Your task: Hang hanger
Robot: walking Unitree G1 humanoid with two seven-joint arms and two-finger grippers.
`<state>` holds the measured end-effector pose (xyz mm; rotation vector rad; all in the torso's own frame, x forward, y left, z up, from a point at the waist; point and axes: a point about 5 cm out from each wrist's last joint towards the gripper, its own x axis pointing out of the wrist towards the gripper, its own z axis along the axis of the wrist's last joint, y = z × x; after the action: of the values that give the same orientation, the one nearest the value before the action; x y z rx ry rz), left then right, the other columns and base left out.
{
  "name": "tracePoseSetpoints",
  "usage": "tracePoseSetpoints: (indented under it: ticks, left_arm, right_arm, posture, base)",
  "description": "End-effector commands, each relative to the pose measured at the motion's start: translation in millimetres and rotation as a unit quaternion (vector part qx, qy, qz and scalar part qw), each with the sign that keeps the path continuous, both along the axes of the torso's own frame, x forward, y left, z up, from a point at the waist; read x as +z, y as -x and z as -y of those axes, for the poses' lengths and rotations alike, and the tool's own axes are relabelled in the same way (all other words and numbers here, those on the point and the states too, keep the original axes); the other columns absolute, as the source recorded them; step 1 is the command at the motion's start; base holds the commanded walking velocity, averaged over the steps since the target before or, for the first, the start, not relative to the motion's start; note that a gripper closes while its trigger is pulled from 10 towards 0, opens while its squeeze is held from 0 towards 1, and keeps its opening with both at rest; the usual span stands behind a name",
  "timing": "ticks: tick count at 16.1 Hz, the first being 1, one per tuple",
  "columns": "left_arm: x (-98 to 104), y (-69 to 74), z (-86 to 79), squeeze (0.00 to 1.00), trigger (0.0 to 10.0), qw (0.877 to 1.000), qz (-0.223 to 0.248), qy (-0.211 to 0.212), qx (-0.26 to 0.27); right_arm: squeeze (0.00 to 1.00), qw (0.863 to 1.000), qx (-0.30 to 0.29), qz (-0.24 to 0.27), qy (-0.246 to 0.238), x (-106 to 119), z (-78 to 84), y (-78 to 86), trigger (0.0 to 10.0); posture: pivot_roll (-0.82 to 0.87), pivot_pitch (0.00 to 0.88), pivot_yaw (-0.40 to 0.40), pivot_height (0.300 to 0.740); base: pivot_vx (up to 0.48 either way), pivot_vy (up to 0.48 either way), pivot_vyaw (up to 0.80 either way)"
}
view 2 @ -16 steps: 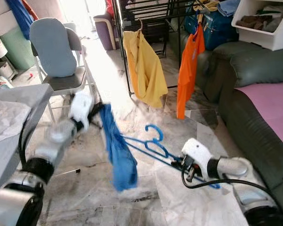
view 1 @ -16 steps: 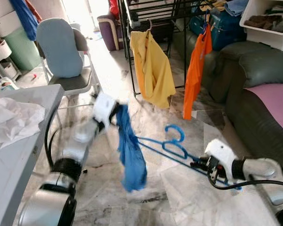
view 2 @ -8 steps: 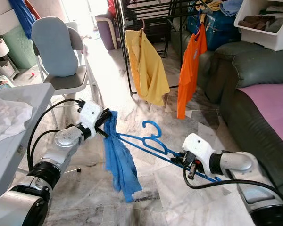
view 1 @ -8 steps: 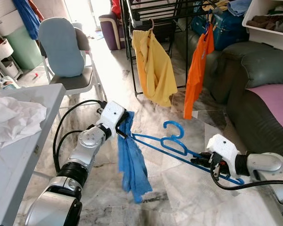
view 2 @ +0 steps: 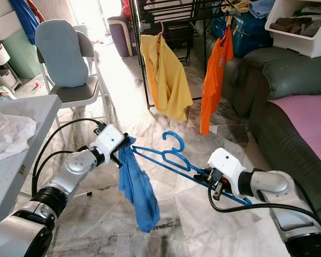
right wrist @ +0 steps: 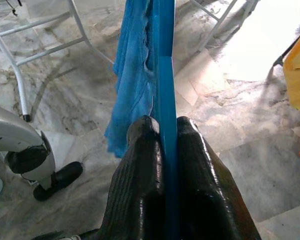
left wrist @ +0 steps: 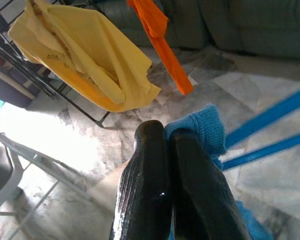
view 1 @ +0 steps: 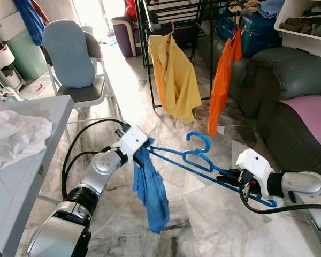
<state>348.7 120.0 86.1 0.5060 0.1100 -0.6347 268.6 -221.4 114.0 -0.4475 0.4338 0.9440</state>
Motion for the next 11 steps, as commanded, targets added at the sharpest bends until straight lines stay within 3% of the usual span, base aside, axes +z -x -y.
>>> tracePoseSetpoints:
  ticks: [1,7,10,11]
  left_arm:
    - [-3,-2.2,-6.9,0.00,10.0,1.000,-0.005,-0.018,0.023]
    - [10,-6.3,7.8,0.00,10.0,1.000,0.027,-0.007,-0.006]
    - [8,-10.3,0.2,0.00,10.0,0.999,0.030,-0.037,0.025]
    - [7,-13.9,-11.3,0.00,10.0,0.996,0.024,-0.059,0.065]
  right_arm:
    - [0.00,1.000,0.015,0.022,-0.003,12,-4.0,-2.5,10.0]
    - [0.00,1.000,0.012,0.020,-0.007,7,-7.9,-3.7,10.0]
    - [0.00,1.000,0.010,0.019,0.012,8,-0.1,-1.9,10.0]
    - [0.00,1.000,0.006,0.019,0.022,11,6.5,-1.0,10.0]
  posture:
    - [-0.17,0.000,0.124,0.740]
    - [-0.17,0.000,0.124,0.740]
    - [-0.17,0.000,0.126,0.740]
    - [-0.18,0.000,0.129,0.740]
  base:
    - [0.000,0.000,0.00]
    - [0.000,0.000,0.00]
    - [0.000,0.000,0.00]
    - [0.000,0.000,0.00]
